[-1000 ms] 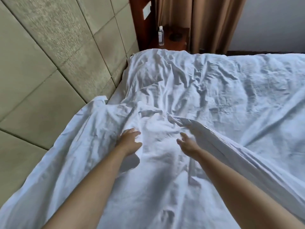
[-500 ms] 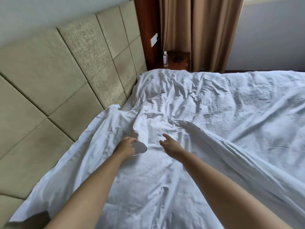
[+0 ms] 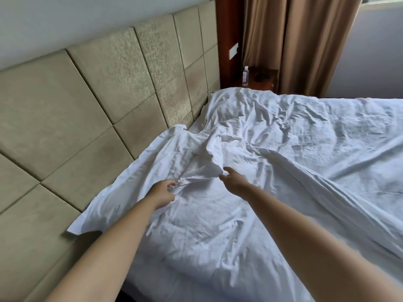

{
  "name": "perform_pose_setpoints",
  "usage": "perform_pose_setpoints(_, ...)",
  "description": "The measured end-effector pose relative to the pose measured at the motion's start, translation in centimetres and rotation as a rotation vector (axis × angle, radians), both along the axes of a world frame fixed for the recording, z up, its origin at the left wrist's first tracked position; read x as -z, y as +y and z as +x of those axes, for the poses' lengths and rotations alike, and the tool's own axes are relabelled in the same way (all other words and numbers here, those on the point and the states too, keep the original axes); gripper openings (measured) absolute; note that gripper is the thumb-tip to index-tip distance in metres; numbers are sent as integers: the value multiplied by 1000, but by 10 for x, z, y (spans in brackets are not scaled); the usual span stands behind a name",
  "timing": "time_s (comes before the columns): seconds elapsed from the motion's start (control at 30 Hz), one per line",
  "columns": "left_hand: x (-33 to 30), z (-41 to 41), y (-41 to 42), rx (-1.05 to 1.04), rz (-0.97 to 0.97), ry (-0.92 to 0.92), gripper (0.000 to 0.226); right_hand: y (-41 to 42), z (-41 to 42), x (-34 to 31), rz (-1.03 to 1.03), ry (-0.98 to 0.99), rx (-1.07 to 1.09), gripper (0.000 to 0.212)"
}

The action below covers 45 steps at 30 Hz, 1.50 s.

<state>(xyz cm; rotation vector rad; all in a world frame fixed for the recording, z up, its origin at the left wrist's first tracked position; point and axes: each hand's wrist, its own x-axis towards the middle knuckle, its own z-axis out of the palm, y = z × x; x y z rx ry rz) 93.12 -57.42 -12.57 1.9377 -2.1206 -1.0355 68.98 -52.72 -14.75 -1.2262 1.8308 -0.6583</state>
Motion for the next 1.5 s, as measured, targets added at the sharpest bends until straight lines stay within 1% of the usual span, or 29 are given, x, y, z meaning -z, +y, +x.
perform_pose_setpoints(0.1, 15, 18, -21, 12, 53, 8, 53, -22, 31, 16, 46, 26, -3, 53)
perform_pose_setpoints(0.2, 37, 33, -45, 60, 159, 9, 55, -47, 57, 29, 93, 45, 38, 58)
perform_pose_setpoints(0.27, 53, 41, -63, 100, 233, 19, 63, -64, 71, 40, 127, 63, 68, 60)
perform_pose_setpoints(0.37, 76, 48, -90, 158, 292, 54, 87, -84, 87, 59, 210, 101, 133, 60)
perform_pose_setpoints(0.4, 81, 49, -96, 168, 295, 72, 87, -88, 92, 65, 242, 107, 142, 59)
perform_pose_setpoints(0.43, 87, 50, -102, 178, 302, 85, 82, -92, 96, 68, 263, 111, 131, 56)
perform_pose_setpoints(0.47, 90, 50, -106, 197, 324, 108, 72, -95, 100, 71, 282, 114, 97, 53)
perform_pose_setpoints(0.5, 96, 51, -110, 225, 352, 144, 58, -99, 105, 73, 296, 113, 65, 50)
perform_pose_setpoints(0.57, 105, 50, -111, 274, 412, 191, 21, -107, 112, 76, 286, 97, 78, 55)
perform_pose_setpoints(0.6, 108, 49, -110, 282, 449, 208, 14, -113, 114, 79, 273, 66, 132, 60)
perform_pose_setpoints(0.67, 114, 48, -109, 298, 526, 233, 20, -124, 113, 85, 226, 13, 262, 67)
perform_pose_setpoints(0.73, 116, 46, -111, 323, 571, 248, 13, -133, 105, 90, 217, -8, 384, 74)
perform_pose_setpoints(0.77, 115, 46, -111, 327, 567, 258, 6, -135, 101, 91, 237, -1, 426, 77)
perform_pose_setpoints(0.8, 114, 46, -111, 327, 540, 259, 7, -135, 97, 91, 269, 20, 445, 79)
perform_pose_setpoints(0.9, 114, 55, -112, 265, 420, 285, 20, -139, 97, 84, 312, 94, 409, 78)
perform_pose_setpoints(0.93, 112, 60, -115, 244, 391, 300, 22, -145, 97, 79, 290, 106, 389, 76)
perform_pose_setpoints(1.0, 102, 72, -127, 165, 297, 355, 20, -168, 100, 63, 190, 116, 342, 69)
perform_pose_setpoints(1.07, 81, 86, -147, -9, 147, 483, 18, -201, 111, 31, -17, 82, 315, 70)
perform_pose_setpoints(1.1, 69, 92, -158, -85, 78, 538, 22, -217, 119, 11, -149, 61, 309, 75)
perform_pose_setpoints(1.13, 58, 98, -167, -135, 29, 577, 32, -229, 128, -6, -285, 53, 305, 82)
perform_pose_setpoints(1.17, 53, 103, -172, -157, 7, 603, 41, -238, 134, -12, -388, 27, 311, 86)
perform_pose_setpoints(1.2, 51, 108, -174, -172, 11, 609, 45, -244, 140, -9, -390, -23, 320, 88)
perform_pose_setpoints(1.23, 54, 112, -172, -197, 36, 588, 48, -246, 145, 1, -306, -84, 311, 87)
perform_pose_setpoints(1.27, 62, 116, -167, -227, 64, 551, 49, -243, 150, 16, -178, -118, 257, 83)
perform_pose_setpoints(1.3, 73, 121, -160, -244, 104, 509, 48, -240, 156, 33, -31, -103, 163, 78)
perform_pose_setpoints(1.33, 85, 128, -154, -248, 165, 450, 45, -236, 162, 49, 76, -45, 55, 73)
perform_pose_setpoints(1.4, 105, 145, -142, -231, 352, 341, 38, -230, 175, 69, 157, 38, -71, 67)
perform_pose_setpoints(1.47, 116, 162, -130, -245, 570, 346, 25, -228, 188, 77, 194, 54, -116, 66)
perform_pose_setpoints(1.5, 119, 169, -127, -261, 584, 363, 21, -228, 193, 79, 197, 68, -132, 68)
